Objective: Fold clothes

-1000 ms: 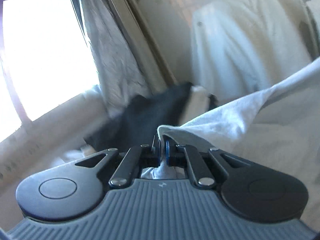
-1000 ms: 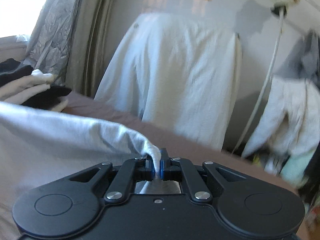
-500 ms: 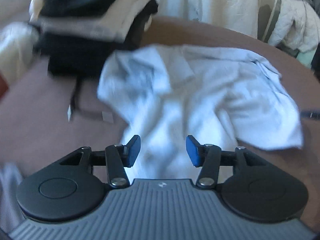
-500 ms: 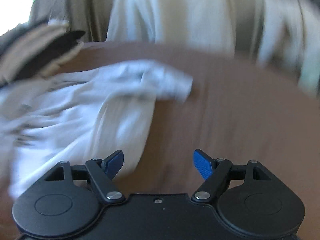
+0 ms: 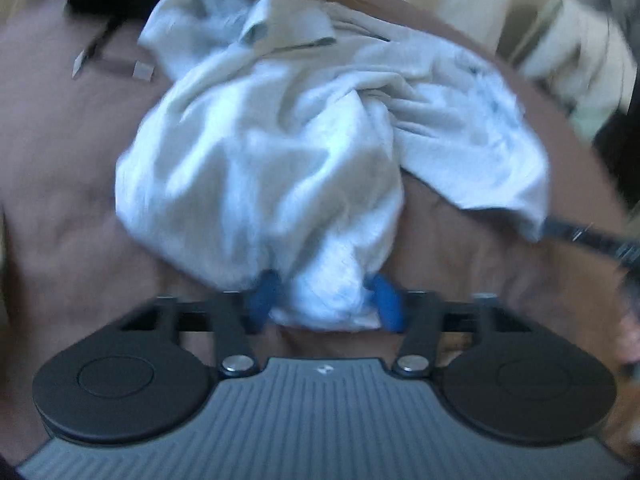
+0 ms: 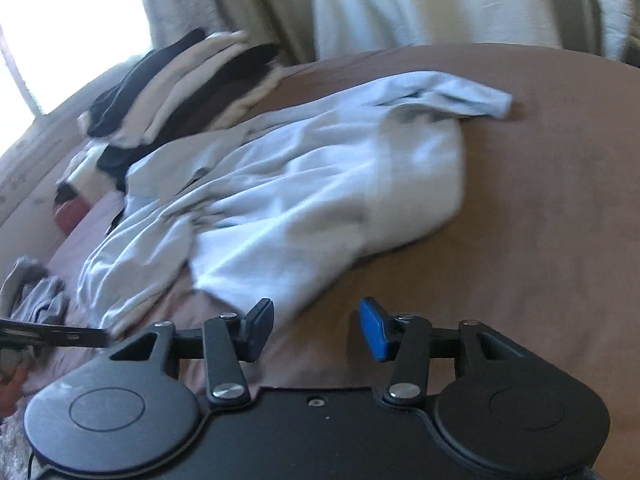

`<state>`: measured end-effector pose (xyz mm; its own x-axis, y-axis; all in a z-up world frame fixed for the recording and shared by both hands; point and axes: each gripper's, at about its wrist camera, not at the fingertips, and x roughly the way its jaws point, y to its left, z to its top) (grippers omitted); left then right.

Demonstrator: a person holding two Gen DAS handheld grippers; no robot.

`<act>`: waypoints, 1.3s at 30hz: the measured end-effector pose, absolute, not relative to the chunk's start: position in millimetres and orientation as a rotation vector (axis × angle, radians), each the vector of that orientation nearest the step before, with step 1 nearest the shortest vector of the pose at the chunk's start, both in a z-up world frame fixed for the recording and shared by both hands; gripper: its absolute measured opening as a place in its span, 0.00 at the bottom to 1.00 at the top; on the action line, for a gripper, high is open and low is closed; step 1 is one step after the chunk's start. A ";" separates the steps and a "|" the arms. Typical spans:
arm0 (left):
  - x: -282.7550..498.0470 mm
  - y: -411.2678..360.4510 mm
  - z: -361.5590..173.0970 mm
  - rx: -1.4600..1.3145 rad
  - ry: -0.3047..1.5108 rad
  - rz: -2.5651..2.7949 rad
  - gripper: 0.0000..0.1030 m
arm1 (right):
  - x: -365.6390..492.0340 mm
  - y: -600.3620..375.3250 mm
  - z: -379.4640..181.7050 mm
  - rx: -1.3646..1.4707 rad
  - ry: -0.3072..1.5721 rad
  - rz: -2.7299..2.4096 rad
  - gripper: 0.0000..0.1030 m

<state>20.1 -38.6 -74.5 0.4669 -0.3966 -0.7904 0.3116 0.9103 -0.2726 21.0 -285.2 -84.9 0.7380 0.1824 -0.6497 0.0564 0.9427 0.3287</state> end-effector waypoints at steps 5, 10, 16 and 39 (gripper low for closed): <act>40.2 -28.8 -48.6 -0.090 0.849 -0.352 0.06 | 30.9 -268.6 -93.2 0.335 0.770 0.030 0.58; 29.8 -18.4 -27.3 -0.032 0.662 -0.269 0.06 | 18.9 -251.7 -95.5 0.283 0.738 0.009 0.82; 16.0 -28.3 -53.7 0.155 0.642 -0.230 0.06 | 46.0 -247.1 -111.4 0.186 0.702 -0.219 0.81; -35.3 -15.2 -43.8 -0.001 0.822 -0.254 0.08 | -46.3 -329.1 -71.3 -0.187 0.879 -0.521 0.21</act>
<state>-35.3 -15.2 -43.8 0.6522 -0.2242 -0.7241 0.2233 0.9697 -0.0992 -46.3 -329.1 -71.3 0.5233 -0.5075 -0.6846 0.3573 0.8600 -0.3644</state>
